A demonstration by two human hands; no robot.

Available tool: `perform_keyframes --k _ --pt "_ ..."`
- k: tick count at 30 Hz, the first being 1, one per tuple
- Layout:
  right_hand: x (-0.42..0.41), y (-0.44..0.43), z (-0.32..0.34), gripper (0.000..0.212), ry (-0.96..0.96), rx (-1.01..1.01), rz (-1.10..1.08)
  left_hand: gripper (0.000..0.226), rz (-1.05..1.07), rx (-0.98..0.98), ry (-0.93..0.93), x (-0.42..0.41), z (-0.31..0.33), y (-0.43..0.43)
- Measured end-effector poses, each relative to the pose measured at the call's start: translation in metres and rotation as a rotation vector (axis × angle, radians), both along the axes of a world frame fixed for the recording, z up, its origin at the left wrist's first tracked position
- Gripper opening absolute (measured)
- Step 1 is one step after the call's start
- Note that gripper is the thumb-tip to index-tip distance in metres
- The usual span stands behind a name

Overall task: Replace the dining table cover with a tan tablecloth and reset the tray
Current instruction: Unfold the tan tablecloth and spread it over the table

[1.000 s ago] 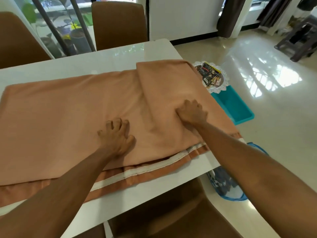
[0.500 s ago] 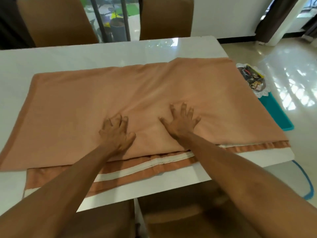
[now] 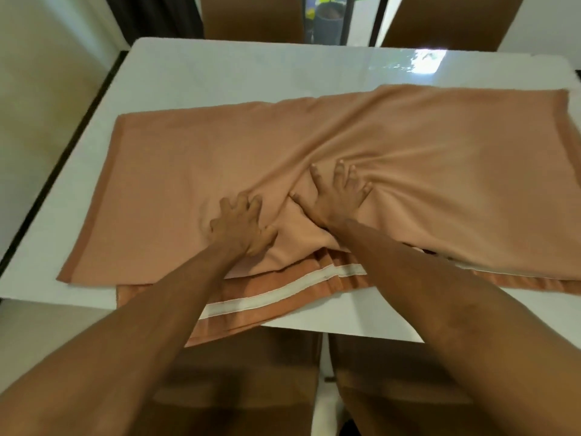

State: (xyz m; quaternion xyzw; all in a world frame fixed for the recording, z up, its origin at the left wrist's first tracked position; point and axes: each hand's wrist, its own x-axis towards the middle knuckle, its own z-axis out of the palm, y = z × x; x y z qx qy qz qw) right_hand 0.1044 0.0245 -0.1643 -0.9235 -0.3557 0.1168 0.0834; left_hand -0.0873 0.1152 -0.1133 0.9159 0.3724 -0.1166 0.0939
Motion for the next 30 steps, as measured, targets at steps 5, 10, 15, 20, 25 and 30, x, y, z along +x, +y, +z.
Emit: perform_keyframes --k 5,10,15,20,25,30 --pt "-0.037 0.065 0.008 0.091 0.051 -0.015 0.274 0.063 0.137 0.029 -0.009 -0.056 -0.007 0.006" --pt "-0.067 0.098 0.017 0.085 0.163 -0.072 0.67 0.059 0.23 0.116 0.002 -0.069 -0.007 -0.032" --pt "-0.087 0.069 0.028 0.073 0.218 -0.087 0.873 0.071 0.34 -0.1 -0.049 -0.06 -0.001 -0.088" --pt "-0.072 0.002 0.027 0.076 0.16 -0.031 1.007 0.082 0.419 -0.33 -0.085 -0.036 0.005 -0.141" --pt "-0.033 -0.078 0.031 0.076 0.127 -0.032 1.015 0.076 0.426 -0.551 -0.18 0.0 0.008 -0.214" --pt "-0.004 -0.151 0.041 0.06 0.189 0.042 0.907 0.033 0.463 -0.83 -0.087 0.045 0.013 -0.27"
